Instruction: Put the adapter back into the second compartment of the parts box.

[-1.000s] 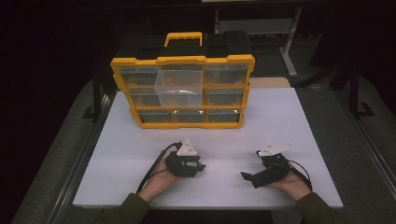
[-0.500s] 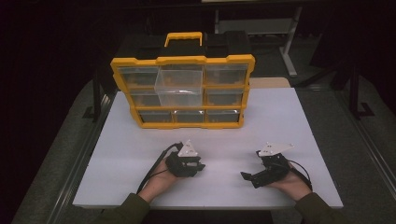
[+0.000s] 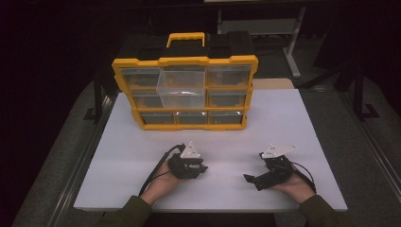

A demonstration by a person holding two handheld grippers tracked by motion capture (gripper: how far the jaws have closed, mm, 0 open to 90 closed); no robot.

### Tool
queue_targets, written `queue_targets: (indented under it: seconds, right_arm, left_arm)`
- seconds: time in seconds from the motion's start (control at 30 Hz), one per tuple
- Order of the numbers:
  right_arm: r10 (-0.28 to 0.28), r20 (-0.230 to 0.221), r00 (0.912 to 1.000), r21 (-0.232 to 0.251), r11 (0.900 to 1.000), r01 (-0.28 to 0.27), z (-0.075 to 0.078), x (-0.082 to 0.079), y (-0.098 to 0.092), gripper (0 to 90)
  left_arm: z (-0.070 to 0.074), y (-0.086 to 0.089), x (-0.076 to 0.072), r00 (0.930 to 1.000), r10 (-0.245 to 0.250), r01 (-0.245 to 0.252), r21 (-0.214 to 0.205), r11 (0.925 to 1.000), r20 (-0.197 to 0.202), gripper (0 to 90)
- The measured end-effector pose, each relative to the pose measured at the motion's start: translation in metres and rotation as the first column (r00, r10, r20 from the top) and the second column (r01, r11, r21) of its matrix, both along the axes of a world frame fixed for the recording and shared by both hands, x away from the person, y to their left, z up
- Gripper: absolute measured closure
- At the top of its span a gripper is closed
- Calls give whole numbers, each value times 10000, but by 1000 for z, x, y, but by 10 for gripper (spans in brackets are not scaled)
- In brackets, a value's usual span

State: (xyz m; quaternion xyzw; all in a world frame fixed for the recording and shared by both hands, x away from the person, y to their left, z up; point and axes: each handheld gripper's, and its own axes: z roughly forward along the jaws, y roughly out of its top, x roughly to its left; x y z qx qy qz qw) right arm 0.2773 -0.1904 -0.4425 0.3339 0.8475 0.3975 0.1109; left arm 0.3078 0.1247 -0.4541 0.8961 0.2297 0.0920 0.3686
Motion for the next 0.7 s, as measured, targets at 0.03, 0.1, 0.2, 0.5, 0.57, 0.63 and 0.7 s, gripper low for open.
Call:
queue_targets:
  seconds: [0.03,0.1,0.2,0.5,0.57,0.63,0.7]
  right_arm:
    - [4,-5,10000,4,10000,-4,0,0,0,0]
    - [11,-3,10000,8,10000,-11,0,0,0,0]
    - [9,2,10000,14,10000,-9,0,0,0,0]
    - [3,8,10000,27,10000,-3,0,0,-1,0]
    - [5,2,10000,29,10000,-5,0,0,-1,0]
    - [8,4,10000,30,10000,-9,0,0,-1,0]
    - [8,-1,10000,33,10000,-8,0,0,-1,0]
  left_arm:
    - [0,0,0,10000,-5,5,10,10000,-5,647]
    - [0,0,0,10000,-6,6,8,10000,-44,648]
    - [0,0,1,10000,-17,17,-28,10000,-80,647]
    - [4,5,3,9998,-47,41,-296,9996,-217,647]
    - [5,7,4,9997,-6,-3,-366,9993,-254,647]
    - [6,9,4,9997,-2,-7,-368,9993,-263,647]
    - [7,11,5,9997,10,-20,-380,9993,-260,647]
